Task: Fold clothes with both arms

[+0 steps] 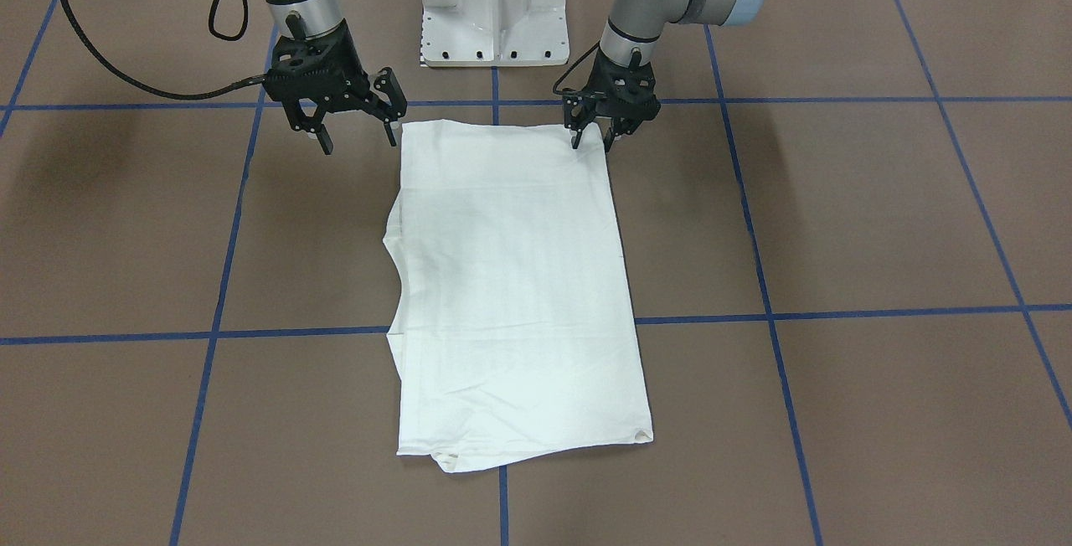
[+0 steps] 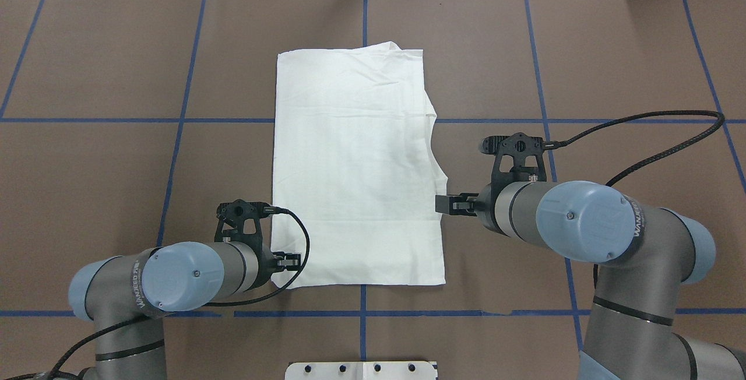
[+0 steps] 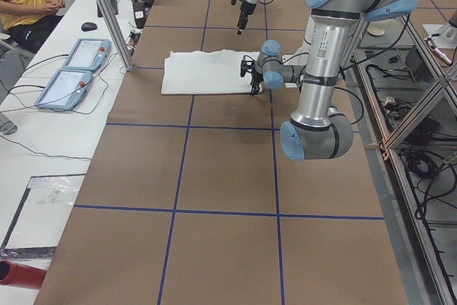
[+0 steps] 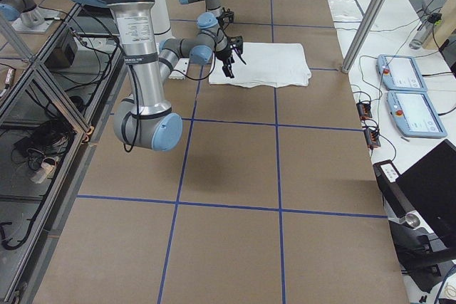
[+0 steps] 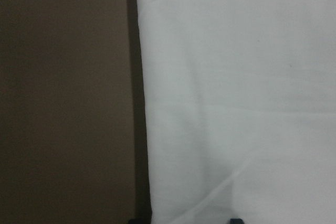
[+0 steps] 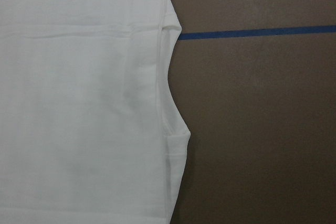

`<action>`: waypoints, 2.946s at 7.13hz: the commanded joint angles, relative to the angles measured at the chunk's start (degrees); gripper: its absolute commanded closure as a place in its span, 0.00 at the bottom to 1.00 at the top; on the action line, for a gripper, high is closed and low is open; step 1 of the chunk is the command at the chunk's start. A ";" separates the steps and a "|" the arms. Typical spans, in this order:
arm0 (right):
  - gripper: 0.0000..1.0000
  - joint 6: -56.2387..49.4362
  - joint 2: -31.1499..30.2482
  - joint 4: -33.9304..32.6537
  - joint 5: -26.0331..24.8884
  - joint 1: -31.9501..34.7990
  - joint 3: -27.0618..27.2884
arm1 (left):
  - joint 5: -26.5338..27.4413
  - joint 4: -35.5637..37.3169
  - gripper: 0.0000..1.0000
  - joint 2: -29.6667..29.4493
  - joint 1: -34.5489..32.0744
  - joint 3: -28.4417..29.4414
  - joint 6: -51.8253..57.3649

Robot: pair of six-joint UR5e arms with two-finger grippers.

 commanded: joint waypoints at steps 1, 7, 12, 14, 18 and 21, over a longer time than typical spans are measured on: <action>0.00 0.33 -0.10 -0.35 -0.68 -0.01 -0.49 | 0.00 0.00 0.61 -0.02 0.06 -0.15 0.00; 0.18 41.59 0.87 -0.70 -7.17 -12.28 -4.07 | 0.09 0.00 1.00 -0.37 -0.20 -1.20 -0.08; 0.18 53.49 7.99 -8.70 -7.28 -14.94 -9.10 | 2.02 0.00 1.00 -0.28 -0.20 -1.73 -0.08; 0.18 53.68 10.08 -8.70 -7.45 -14.95 -11.03 | 2.02 0.00 1.00 -0.10 -0.29 -2.17 -0.08; 0.20 53.68 13.34 -8.88 -8.07 -14.25 -14.28 | 2.02 0.00 1.00 -0.02 -0.38 -2.17 -0.08; 0.67 55.33 14.05 -8.79 -8.68 -13.46 -14.38 | 2.02 0.00 1.00 0.07 -0.38 -2.17 -0.08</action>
